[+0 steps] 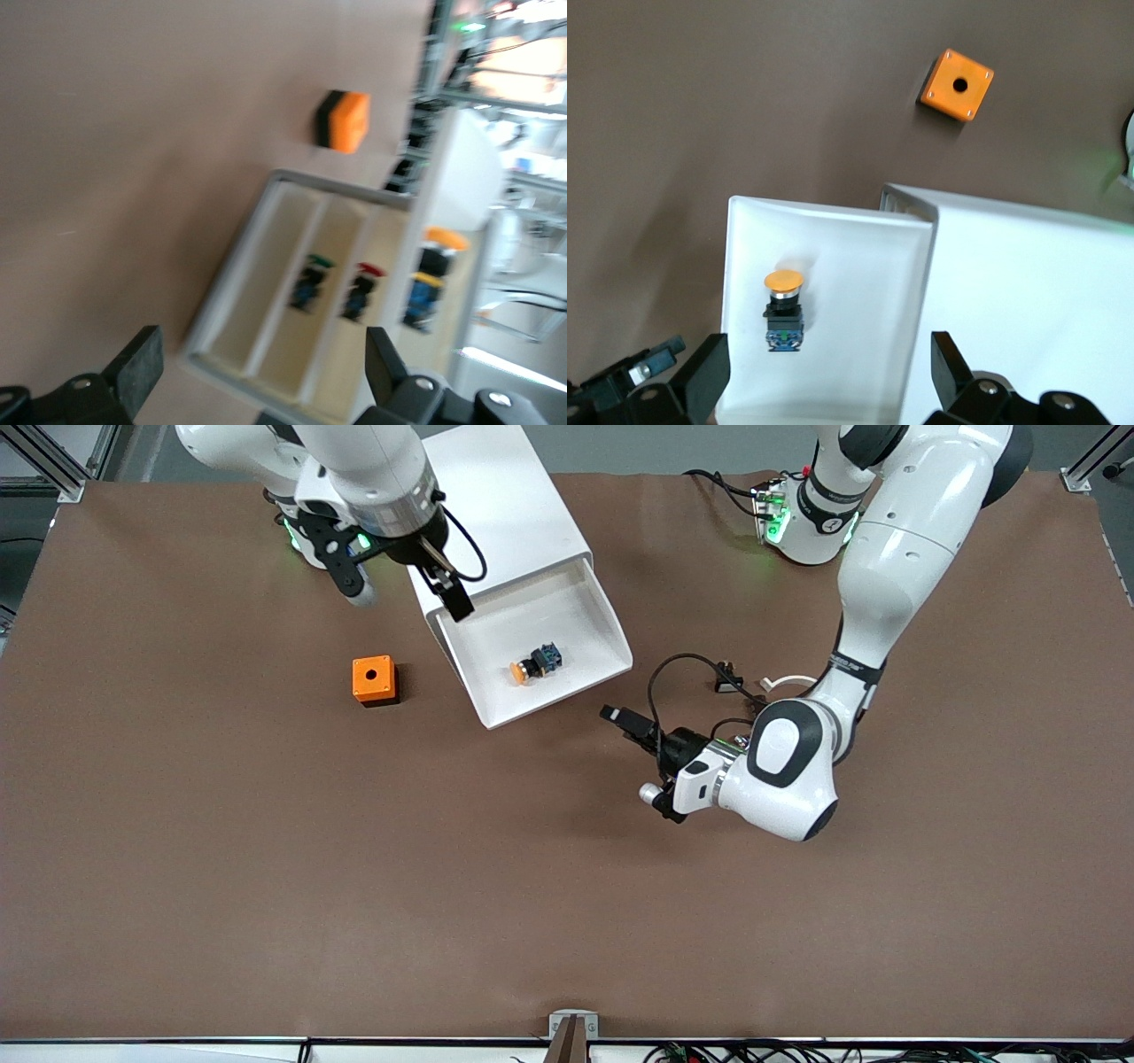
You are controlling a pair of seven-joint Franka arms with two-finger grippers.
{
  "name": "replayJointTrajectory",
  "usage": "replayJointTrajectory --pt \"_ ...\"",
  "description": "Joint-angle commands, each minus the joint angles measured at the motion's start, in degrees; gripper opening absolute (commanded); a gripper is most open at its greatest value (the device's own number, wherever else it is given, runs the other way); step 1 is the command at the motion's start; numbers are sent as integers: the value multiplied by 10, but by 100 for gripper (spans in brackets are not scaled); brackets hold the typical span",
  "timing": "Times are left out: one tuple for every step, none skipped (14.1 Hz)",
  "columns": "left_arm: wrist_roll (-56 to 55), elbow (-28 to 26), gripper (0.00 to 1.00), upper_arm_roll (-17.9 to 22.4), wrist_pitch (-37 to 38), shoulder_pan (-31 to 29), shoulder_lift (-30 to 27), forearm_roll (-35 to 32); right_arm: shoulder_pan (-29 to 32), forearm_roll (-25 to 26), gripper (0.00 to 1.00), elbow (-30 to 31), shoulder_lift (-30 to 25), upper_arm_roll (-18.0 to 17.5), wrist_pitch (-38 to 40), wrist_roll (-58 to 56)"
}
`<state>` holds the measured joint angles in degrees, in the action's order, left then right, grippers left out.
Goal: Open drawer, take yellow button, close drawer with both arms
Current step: 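Lower the right gripper into the drawer while the left gripper releases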
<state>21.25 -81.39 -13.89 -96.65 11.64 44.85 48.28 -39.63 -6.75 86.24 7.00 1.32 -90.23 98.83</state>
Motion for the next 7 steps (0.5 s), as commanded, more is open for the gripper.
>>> replayJointTrajectory --pt "-29 32 100 7 -4 10 -5 -98 -20 -12 100 1 37 8 -34 44" --pt "-37 34 100 7 -14 11 -6 -125 -22 -13 100 4 48 8 -51 52" --pt "-38 34 100 7 -28 12 -8 -149 -26 -13 100 4 59 8 -65 63" --pt "-39 33 100 7 -41 13 -10 -174 -29 -13 100 4 67 8 -77 69" --pt "-40 33 100 7 -56 15 -14 -199 -30 -13 100 4 78 8 -86 69" --pt "-41 33 100 6 -64 17 -18 -215 -30 -13 100 4 86 8 -97 69" --pt "-48 33 100 7 -71 22 -23 -234 -34 -13 100 3 97 8 -104 69"
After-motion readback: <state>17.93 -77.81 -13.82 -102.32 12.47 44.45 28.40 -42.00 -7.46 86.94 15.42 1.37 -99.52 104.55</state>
